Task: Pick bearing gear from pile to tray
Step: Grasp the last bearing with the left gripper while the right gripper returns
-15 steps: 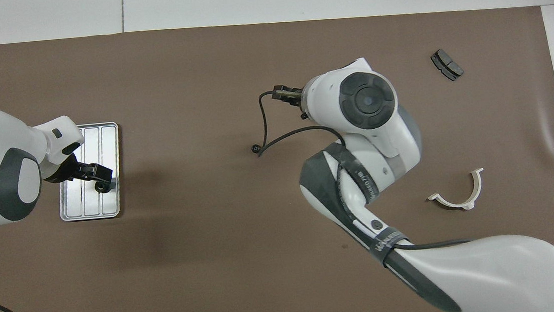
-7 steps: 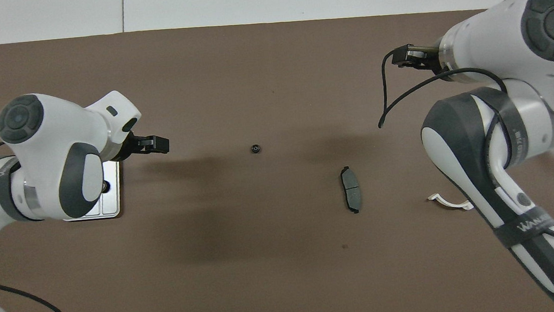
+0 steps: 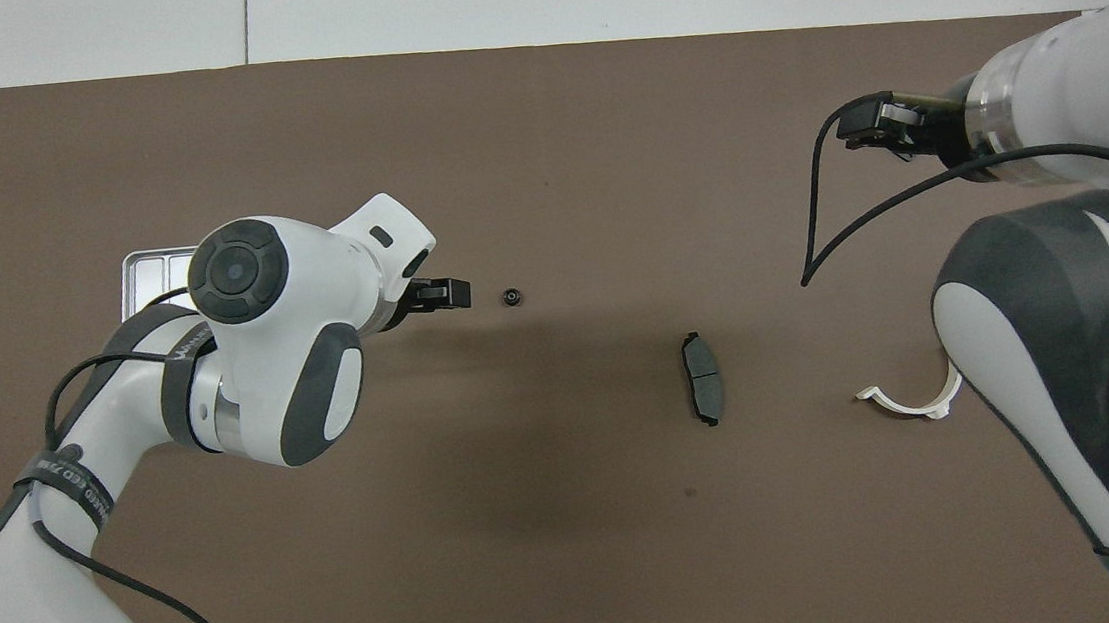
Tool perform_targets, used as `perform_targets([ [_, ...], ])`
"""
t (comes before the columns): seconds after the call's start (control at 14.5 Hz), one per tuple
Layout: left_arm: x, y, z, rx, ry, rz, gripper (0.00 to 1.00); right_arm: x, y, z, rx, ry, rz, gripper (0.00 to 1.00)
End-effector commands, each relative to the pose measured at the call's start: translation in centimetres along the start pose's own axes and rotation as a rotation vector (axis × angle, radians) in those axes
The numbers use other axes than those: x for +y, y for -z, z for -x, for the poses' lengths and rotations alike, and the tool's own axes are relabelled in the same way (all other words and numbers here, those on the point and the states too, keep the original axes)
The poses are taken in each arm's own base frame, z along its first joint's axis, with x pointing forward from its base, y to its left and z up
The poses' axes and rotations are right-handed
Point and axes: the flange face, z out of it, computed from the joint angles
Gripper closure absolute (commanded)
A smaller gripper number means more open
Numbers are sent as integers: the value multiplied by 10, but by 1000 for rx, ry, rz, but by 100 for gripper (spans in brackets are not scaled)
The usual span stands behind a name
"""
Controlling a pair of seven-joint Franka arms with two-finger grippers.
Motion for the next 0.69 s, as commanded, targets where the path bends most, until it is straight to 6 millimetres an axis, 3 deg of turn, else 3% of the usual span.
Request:
perform_targets([
  [0.0,26,-21,-20,8,-18,-31,0,21,18,1,-33,-30,0,0],
  [0.21,41,-42,-25,5,-47,-39,0,53,45,5,-69,4,19,0],
  [0.48,40,-49,-23,23,-82,-64,5,133,65,-9,-135,98,13,0],
  [0.62,37,-59,-16,22,-91,-72,11,144,68,-6,-193,136,37,0],
])
